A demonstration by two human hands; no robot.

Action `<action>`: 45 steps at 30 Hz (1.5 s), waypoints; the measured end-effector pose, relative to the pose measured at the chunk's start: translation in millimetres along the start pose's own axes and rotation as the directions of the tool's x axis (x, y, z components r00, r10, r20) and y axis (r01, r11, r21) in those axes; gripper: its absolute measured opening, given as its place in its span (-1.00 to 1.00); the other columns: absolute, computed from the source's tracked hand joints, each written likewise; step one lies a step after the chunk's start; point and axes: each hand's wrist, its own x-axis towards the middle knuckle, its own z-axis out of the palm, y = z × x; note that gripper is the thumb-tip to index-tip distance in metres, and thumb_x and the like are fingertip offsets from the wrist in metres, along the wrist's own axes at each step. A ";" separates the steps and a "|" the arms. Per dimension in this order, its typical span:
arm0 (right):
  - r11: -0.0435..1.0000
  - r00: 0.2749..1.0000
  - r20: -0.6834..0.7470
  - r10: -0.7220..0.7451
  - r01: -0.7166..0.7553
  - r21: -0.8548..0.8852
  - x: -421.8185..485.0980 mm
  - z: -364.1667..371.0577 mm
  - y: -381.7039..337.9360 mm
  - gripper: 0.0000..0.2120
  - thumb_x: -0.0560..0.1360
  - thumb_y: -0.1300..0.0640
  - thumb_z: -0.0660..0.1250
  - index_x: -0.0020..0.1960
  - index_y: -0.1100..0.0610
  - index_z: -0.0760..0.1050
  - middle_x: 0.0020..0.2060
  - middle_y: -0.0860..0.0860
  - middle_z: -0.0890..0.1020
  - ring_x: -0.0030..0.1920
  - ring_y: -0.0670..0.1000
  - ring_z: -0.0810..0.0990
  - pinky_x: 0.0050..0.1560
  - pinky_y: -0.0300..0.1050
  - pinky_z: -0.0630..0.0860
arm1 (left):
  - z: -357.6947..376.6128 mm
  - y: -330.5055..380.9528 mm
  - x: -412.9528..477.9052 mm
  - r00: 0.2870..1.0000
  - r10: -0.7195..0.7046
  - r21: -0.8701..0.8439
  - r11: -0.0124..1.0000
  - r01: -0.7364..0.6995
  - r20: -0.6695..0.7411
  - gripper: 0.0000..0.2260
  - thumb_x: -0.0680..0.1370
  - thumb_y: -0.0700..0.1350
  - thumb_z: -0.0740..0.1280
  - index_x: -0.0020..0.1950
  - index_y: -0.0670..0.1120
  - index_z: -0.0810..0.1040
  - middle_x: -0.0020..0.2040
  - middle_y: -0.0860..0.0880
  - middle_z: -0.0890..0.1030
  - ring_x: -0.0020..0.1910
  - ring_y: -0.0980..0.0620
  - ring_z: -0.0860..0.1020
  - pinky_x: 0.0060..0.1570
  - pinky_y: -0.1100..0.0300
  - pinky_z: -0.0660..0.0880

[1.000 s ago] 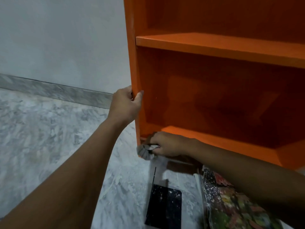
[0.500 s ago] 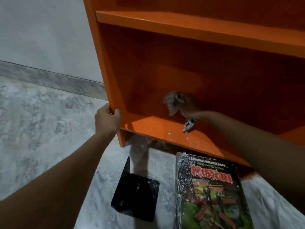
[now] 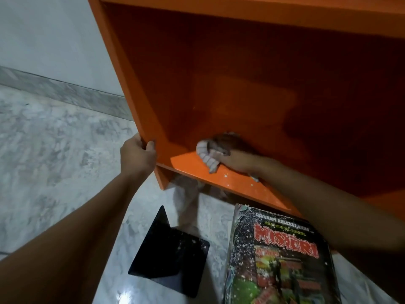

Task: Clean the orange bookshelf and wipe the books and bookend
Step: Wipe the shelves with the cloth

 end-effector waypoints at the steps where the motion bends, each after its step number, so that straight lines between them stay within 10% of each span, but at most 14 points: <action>1: 0.997 0.996 0.036 -0.078 0.077 0.009 -7.7 8.9 -10.4 -0.67 0.59 -0.15 0.25 0.31 -0.09 0.50 0.35 -0.06 0.51 0.32 -0.01 0.47 0.35 0.00 0.39 | 0.2 0.8 0.0 1.000 -0.009 0.001 1.000 0.009 -0.006 -0.76 0.68 -0.06 0.18 0.25 -0.13 0.53 0.14 -0.10 0.65 0.03 -0.12 0.62 0.13 -0.08 0.56; 11: 0.950 0.942 0.159 -0.296 0.274 0.148 -111.0 36.7 -85.5 -0.58 0.55 0.32 0.27 0.36 0.05 0.52 0.24 0.03 0.57 0.23 0.00 0.50 0.16 0.02 0.51 | -1.5 11.0 -15.4 0.979 -0.206 -0.118 0.972 0.204 -0.003 -0.66 0.67 -0.01 0.17 0.38 -0.14 0.47 0.30 -0.15 0.57 0.21 -0.21 0.57 0.25 -0.16 0.50; 16: 0.910 0.996 -0.072 0.052 -0.018 0.414 -109.6 -39.3 -76.5 -0.83 0.63 0.17 0.26 0.19 0.10 0.54 -0.13 -0.27 0.64 -0.17 -0.33 0.60 -0.17 -0.46 0.43 | 24.0 25.1 -39.7 0.898 -0.440 -0.340 0.845 0.413 -0.002 -0.70 0.63 -0.14 0.16 0.35 -0.15 0.41 0.29 -0.18 0.49 0.13 -0.19 0.53 0.13 -0.03 0.50; 20: 0.887 0.940 -0.239 0.242 -0.114 0.448 -76.1 -88.5 5.0 -0.76 0.61 0.03 0.29 0.05 0.23 0.54 -0.18 0.18 0.68 -0.21 0.19 0.66 -0.13 0.09 0.62 | 50.4 24.9 -67.4 0.826 -0.533 -0.373 0.740 0.560 0.182 -0.86 0.60 -0.22 0.15 -0.12 -0.17 0.43 -0.20 -0.12 0.48 -0.34 -0.04 0.41 -0.36 0.11 0.41; 23: 0.894 0.918 -0.264 0.297 -0.170 0.415 -70.0 -88.8 76.4 -0.47 0.54 -0.18 0.29 0.20 0.27 0.49 -0.15 0.39 0.60 -0.30 0.17 0.64 -0.31 0.05 0.59 | 67.0 10.8 -84.2 0.775 -0.503 -0.391 0.671 0.630 0.383 -0.87 0.63 -0.23 0.19 -0.02 -0.21 0.51 -0.10 -0.17 0.58 -0.18 -0.04 0.51 -0.13 0.15 0.48; 29: 0.934 0.903 -0.241 0.356 -0.332 0.135 -81.1 -37.6 156.0 -0.31 0.48 -0.49 0.09 0.33 -0.01 0.47 0.21 0.06 0.60 0.08 0.08 0.61 0.15 0.00 0.51 | 82.3 -8.5 -86.1 0.755 -0.426 -0.507 0.563 0.653 0.498 -0.87 0.61 -0.31 0.28 0.10 -0.23 0.59 -0.01 -0.16 0.71 0.00 -0.03 0.69 0.00 0.16 0.61; 32: 0.959 0.932 -0.245 0.267 -0.282 -0.029 -91.3 -42.3 78.0 -0.52 0.52 -0.43 0.07 0.13 -0.14 0.54 0.09 -0.06 0.61 0.00 -0.07 0.55 0.10 -0.04 0.45 | 83.9 -11.0 -82.7 0.756 -0.437 -0.507 0.563 0.653 0.488 -0.90 0.62 -0.28 0.30 0.09 -0.22 0.58 -0.04 -0.15 0.71 -0.03 -0.02 0.70 -0.09 0.20 0.61; 35: 0.966 0.986 -0.072 0.152 -0.163 -0.202 -109.8 -38.5 31.8 -0.60 0.58 -0.30 0.14 0.38 -0.27 0.38 0.37 -0.08 0.47 0.29 0.01 0.43 0.29 0.01 0.37 | 86.3 -12.4 -77.9 0.759 -0.454 -0.517 0.556 0.650 0.466 -0.86 0.62 -0.24 0.31 0.14 -0.27 0.55 -0.04 -0.17 0.70 -0.08 -0.04 0.70 -0.20 0.22 0.61; 45: 0.983 0.984 0.115 -0.136 0.149 -0.109 -193.8 15.2 -37.1 -0.63 0.57 0.26 0.30 0.35 0.06 0.52 0.28 0.07 0.57 0.27 0.03 0.48 0.24 -0.15 0.35 | 87.6 -4.2 -80.9 0.723 -0.501 -0.560 0.461 0.689 0.476 -0.86 0.61 -0.25 0.32 0.14 -0.28 0.51 -0.16 -0.19 0.64 -0.09 -0.07 0.68 -0.04 0.15 0.61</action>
